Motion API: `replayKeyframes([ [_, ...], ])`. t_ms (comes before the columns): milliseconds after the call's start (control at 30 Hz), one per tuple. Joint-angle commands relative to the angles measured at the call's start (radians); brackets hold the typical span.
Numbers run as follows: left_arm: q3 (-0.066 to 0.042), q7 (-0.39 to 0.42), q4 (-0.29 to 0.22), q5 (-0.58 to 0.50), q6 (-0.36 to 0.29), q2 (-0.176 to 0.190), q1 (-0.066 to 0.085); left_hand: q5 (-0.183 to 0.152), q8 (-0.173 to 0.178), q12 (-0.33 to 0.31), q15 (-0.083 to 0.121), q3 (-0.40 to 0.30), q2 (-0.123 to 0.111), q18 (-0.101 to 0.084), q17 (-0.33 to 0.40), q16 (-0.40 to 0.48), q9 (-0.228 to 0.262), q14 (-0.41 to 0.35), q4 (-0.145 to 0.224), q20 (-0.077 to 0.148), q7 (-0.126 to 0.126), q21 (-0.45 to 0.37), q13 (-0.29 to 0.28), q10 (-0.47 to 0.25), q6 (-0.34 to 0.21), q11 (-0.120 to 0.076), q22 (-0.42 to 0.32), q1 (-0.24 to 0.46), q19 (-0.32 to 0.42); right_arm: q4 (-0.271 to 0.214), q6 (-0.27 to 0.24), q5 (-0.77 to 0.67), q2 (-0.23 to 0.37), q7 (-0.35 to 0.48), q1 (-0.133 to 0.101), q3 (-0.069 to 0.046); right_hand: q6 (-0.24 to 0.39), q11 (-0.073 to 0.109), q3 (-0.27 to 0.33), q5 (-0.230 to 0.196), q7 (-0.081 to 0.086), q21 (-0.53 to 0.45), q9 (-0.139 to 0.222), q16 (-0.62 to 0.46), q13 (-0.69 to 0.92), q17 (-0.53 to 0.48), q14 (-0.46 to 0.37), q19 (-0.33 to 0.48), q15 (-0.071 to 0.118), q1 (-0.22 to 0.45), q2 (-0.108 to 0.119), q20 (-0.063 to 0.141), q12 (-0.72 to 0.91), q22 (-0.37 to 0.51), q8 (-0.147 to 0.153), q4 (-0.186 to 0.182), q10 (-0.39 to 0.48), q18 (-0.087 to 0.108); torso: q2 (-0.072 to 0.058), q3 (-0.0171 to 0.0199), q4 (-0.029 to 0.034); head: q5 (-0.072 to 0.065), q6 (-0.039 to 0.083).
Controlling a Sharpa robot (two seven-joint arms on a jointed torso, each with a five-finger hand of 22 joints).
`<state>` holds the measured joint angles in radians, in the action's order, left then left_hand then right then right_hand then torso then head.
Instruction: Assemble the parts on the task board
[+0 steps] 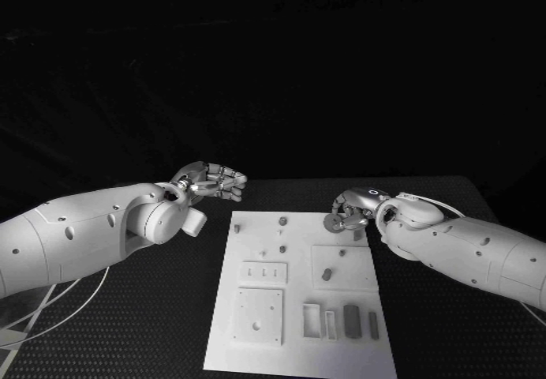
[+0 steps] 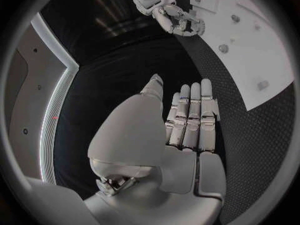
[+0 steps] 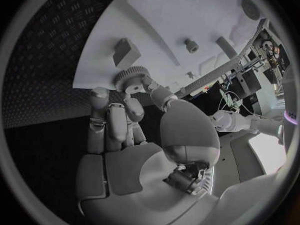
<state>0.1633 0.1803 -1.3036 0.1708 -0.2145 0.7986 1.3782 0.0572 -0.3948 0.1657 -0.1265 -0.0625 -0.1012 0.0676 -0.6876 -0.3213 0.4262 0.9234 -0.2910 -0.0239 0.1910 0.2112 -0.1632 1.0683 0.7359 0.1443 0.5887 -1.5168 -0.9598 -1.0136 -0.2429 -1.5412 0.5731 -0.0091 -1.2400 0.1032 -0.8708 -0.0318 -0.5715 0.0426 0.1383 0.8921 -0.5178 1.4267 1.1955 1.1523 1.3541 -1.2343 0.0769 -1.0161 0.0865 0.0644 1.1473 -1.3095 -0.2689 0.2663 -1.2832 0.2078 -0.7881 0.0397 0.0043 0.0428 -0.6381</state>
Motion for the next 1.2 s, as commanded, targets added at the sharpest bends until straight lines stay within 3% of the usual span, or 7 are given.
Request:
replayKeyframes([
  [33,-0.001,0.008,-0.003,0.005,0.014,-0.001,0.001,-0.006,0.002,-0.006,-0.004,0.004,0.0,0.007,-0.001,0.003,0.001,-0.002,0.0,-0.006,0.019,-0.005,-0.001,0.002,-0.004,0.003,0.002,0.007,0.002,0.007,0.042,-0.024,-0.003,-0.015,0.012,0.007,-0.001,0.006,-0.001,0.005,0.001,-0.002,0.004,0.006,-0.001,0.0,0.001,0.002,0.005,0.003,-0.006,0.003,0.0,-0.015,0.002,0.007,0.0,0.054,0.0,0.0004,-0.0001,0.0,-0.002],
  [400,-0.001,0.005,-0.009,0.005,0.014,0.001,0.001,-0.006,0.003,-0.006,-0.004,0.004,-0.001,0.007,-0.001,0.004,0.001,-0.002,0.0,-0.006,0.019,-0.006,-0.001,0.002,-0.004,0.003,0.002,0.007,0.002,0.017,0.075,-0.025,-0.005,-0.017,0.022,0.012,0.01,0.004,0.003,0.005,0.004,-0.001,0.007,0.007,0.001,0.002,0.002,0.001,0.003,0.006,0.005,0.003,0.0,-0.015,0.009,0.011,-0.002,0.054,0.0,0.0004,-0.0007,-0.001,-0.008],
  [767,-0.001,0.007,-0.01,0.005,0.015,0.002,0.001,-0.006,0.003,-0.007,-0.004,0.004,0.0,0.007,-0.002,0.005,0.001,-0.002,0.0,-0.006,0.02,-0.006,-0.001,0.001,-0.005,0.004,0.002,0.006,0.002,0.02,0.087,-0.023,-0.005,-0.014,0.035,0.014,-0.005,0.007,-0.002,0.005,0.001,0.001,0.004,0.012,0.007,0.008,0.006,0.0,0.005,0.007,-0.02,0.004,0.004,-0.015,0.001,0.014,-0.007,0.054,0.001,0.0009,0.0001,-0.005,-0.011],
  [867,-0.001,0.007,-0.01,0.005,0.015,0.003,0.001,-0.006,0.003,-0.007,-0.004,0.004,0.0,0.007,-0.002,0.005,0.001,-0.002,0.0,-0.006,0.02,-0.006,-0.002,0.001,-0.005,0.004,0.002,0.006,0.002,0.02,0.073,-0.024,-0.004,-0.013,0.036,0.014,-0.011,0.008,-0.006,0.005,-0.002,0.001,0.003,0.012,0.008,0.008,0.006,0.001,0.007,0.0,-0.027,0.005,0.006,-0.016,-0.002,0.02,-0.008,0.054,0.0,0.0014,-0.0003,-0.005,-0.013],
  [1033,-0.001,0.008,-0.01,0.005,0.014,0.003,0.001,-0.006,0.003,-0.007,-0.004,0.004,0.0,0.007,-0.003,0.005,0.001,-0.002,0.0,-0.006,0.02,-0.006,-0.002,0.001,-0.005,0.004,0.002,0.006,0.002,0.014,0.025,-0.044,-0.004,-0.021,0.036,0.014,-0.05,0.02,-0.014,0.005,-0.014,0.004,-0.007,0.014,0.014,0.01,0.006,0.002,0.017,-0.018,-0.059,0.006,0.011,-0.017,-0.024,0.025,-0.014,0.054,0.001,0.0019,-0.0023,-0.006,-0.012],
  [1200,-0.001,0.009,-0.01,0.005,0.014,0.003,0.001,-0.006,0.003,-0.007,-0.004,0.004,0.0,0.007,-0.003,0.005,0.002,-0.002,0.0,-0.006,0.02,-0.006,-0.002,0.001,-0.005,0.004,0.002,0.006,0.002,0.008,-0.016,-0.065,-0.004,-0.037,0.036,0.014,-0.074,0.03,-0.017,0.006,-0.024,0.007,-0.013,0.015,0.017,0.011,0.006,0.004,0.027,-0.033,-0.074,0.008,0.011,-0.018,-0.037,0.027,-0.017,0.054,0.001,0.0021,-0.0006,-0.006,-0.011],
])
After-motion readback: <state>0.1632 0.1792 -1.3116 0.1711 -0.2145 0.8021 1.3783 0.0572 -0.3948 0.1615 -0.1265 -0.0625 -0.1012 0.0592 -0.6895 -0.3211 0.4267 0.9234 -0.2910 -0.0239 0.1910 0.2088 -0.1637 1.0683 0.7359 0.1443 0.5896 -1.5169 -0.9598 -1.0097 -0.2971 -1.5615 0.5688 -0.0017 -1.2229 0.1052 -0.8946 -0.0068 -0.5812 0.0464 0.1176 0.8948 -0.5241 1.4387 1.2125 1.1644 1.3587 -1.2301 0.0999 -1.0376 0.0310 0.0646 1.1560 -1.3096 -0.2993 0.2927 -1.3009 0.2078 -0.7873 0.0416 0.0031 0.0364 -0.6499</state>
